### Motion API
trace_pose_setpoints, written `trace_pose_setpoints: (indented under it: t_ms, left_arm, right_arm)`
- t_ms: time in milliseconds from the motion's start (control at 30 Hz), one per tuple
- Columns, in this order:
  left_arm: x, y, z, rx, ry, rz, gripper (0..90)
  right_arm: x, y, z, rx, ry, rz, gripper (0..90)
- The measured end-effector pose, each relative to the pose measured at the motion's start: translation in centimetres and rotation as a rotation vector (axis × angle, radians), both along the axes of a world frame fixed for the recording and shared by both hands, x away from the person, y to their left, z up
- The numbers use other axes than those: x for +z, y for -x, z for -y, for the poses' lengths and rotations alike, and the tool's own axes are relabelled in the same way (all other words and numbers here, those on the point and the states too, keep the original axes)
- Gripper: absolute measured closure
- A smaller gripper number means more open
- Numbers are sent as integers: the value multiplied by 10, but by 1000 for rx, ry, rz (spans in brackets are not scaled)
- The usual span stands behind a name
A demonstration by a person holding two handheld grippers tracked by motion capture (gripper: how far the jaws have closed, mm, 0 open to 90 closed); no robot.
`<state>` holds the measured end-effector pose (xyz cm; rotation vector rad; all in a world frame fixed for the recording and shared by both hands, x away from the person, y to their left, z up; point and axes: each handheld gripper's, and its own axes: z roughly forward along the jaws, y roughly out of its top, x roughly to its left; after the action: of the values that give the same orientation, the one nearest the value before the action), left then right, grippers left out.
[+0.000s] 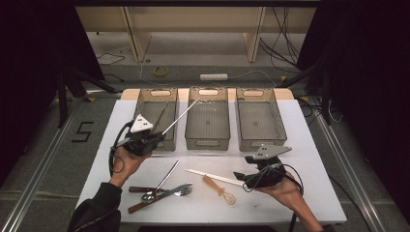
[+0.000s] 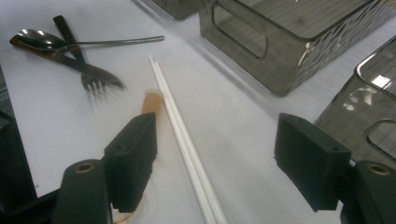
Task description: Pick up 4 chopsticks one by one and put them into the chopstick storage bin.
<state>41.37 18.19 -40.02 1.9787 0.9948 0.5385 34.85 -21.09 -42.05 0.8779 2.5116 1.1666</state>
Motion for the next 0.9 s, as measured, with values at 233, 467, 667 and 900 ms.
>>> trace_pose_setpoints:
  t_ms: [233, 467, 667, 900]
  left_arm:
    - [-1, -24, -9, 69, 3, -1, 835]
    - [-9, -41, -17, 125, -16, -14, 835]
    - [-15, -49, -27, 171, -14, -31, 835]
    - [-19, -57, -38, 244, -24, -58, 834]
  right_arm:
    - [-2, 1, 0, 3, 0, -2, 295]
    - [-2, 3, 0, 6, 6, -9, 296]
    - [-2, 4, -1, 4, 4, -4, 296]
    - [-2, 4, 0, 5, 9, -2, 296]
